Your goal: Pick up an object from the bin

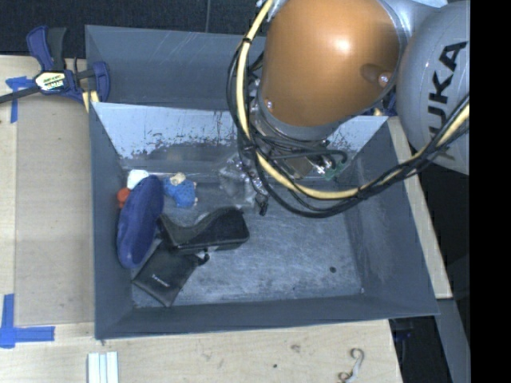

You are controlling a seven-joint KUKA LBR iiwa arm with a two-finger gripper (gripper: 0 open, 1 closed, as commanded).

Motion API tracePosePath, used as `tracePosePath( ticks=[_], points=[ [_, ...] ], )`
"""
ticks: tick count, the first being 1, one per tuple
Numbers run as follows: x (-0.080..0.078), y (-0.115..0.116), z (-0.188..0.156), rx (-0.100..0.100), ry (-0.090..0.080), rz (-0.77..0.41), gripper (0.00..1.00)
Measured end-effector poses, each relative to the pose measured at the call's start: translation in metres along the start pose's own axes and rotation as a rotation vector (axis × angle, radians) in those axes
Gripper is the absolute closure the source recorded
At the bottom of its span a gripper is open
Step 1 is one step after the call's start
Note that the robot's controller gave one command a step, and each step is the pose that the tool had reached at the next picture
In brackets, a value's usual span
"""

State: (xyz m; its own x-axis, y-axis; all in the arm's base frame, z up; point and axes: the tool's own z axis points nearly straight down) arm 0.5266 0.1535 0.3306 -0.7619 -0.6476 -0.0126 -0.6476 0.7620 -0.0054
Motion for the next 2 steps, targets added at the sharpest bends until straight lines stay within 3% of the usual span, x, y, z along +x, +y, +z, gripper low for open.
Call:
tracePosePath(
  ticks=[1,2],
  points=[
    [0.024,-0.024,0.09,-0.006,0.017,0.126,1.0],
    [0.027,0.007,0.148,-0.005,0.015,0.304,1.0]
  ],
)
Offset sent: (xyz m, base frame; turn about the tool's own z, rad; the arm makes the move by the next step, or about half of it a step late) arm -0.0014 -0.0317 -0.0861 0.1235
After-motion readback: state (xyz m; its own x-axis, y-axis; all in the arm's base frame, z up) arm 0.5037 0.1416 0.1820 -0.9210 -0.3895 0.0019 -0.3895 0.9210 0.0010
